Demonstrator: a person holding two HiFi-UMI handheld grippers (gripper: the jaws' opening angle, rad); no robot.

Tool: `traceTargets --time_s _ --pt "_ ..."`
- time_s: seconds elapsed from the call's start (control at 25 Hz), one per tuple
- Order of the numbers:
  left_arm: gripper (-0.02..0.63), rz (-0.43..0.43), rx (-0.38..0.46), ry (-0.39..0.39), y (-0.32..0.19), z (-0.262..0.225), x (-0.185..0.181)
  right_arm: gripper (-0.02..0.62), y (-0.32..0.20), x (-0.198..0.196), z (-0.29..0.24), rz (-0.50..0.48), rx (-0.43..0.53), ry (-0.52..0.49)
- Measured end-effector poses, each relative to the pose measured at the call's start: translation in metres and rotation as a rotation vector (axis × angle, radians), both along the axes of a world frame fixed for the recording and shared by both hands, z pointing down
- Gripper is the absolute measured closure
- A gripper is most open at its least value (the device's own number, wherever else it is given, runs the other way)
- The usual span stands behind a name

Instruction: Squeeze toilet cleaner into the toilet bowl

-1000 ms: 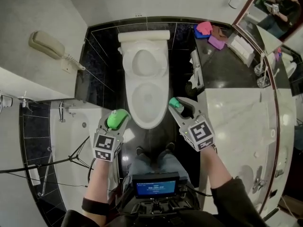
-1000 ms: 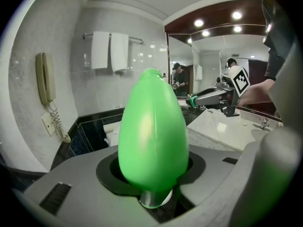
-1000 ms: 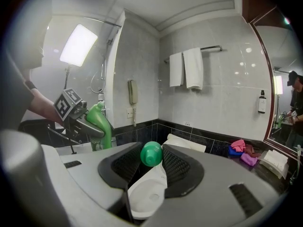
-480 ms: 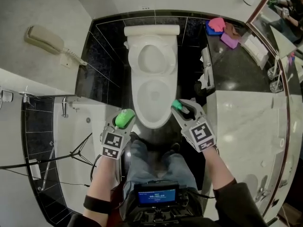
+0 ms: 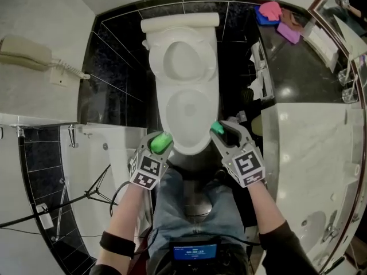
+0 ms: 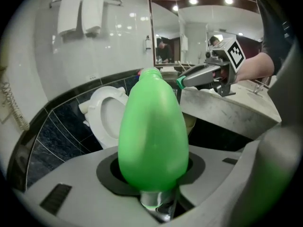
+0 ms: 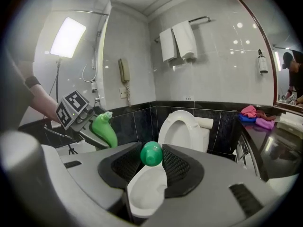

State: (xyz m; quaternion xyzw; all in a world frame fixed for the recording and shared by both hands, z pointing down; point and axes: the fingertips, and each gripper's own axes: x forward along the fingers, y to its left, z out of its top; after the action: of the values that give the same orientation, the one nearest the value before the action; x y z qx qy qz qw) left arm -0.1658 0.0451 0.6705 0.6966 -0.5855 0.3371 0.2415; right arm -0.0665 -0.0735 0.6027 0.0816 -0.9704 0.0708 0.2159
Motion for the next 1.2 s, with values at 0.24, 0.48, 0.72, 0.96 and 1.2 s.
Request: traceTargets --time_s 0.24,0.48,0.72,0.96,1.2 --pt "0.437 0.086 -0.140 -0.049 -0.006 0.063 -0.012 0.437 -0.006 -0.007 0.056 0.009 -0.035 0.026" --pt "0.439 0.161 -0.249 -0.083 -0.021 0.121 -0.025 0.437 -0.019 -0.014 0.111 0.011 -0.062 0.058" --pt "0.439 0.235 -0.340 -0.082 -0.035 0.175 -0.028 0.437 -0.024 -0.024 0.154 0.009 -0.072 0.073" --pt "0.439 0.291 -0.421 -0.071 -0.043 0.225 -0.025 0.437 -0.030 -0.028 0.195 0.002 -0.074 0.102" --pt "0.439 0.375 -0.535 -0.142 -0.034 0.279 -0.034 0.437 -0.039 -0.027 0.229 0.023 -0.092 0.105"
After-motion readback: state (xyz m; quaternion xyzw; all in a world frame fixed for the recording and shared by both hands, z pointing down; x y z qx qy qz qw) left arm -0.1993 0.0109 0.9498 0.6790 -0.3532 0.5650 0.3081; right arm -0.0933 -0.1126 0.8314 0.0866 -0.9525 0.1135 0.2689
